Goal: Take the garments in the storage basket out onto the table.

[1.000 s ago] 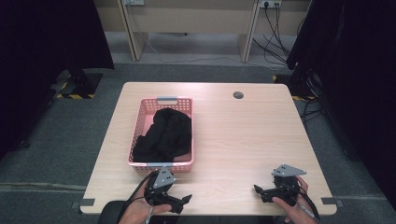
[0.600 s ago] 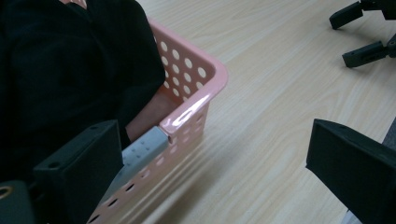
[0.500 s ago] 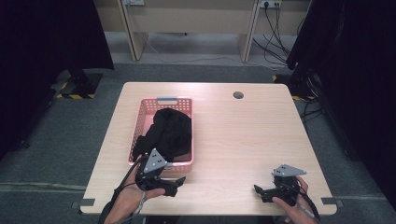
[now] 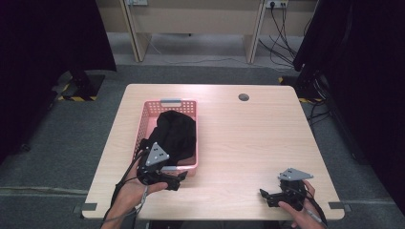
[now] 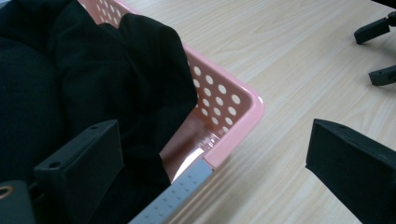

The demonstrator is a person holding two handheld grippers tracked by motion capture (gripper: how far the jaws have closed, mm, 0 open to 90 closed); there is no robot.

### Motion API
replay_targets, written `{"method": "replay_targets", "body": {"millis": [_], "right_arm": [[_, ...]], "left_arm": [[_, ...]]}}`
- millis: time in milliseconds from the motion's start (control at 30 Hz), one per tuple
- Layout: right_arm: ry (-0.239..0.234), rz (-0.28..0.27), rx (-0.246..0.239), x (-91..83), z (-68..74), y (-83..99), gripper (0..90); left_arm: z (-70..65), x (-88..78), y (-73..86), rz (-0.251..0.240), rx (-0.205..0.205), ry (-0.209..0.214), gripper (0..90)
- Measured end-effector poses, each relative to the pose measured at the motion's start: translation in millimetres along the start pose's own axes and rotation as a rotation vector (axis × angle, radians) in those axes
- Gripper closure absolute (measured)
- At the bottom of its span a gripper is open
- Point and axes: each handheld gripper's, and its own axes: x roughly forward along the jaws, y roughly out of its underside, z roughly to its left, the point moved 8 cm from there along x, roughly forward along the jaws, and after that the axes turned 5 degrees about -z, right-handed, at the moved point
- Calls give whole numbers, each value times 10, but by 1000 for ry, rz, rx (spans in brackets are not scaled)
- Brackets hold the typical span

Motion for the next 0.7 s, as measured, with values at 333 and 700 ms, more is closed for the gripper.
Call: {"method": "replay_targets", "body": {"millis": [333, 700], "right_arm": [[0, 0, 0, 0, 0, 0, 8], [0, 0, 0, 0, 0, 0, 8]], "left_arm": [[104, 53, -107, 3, -10, -13, 29], [207, 112, -134, 24, -24, -22, 30]]}}
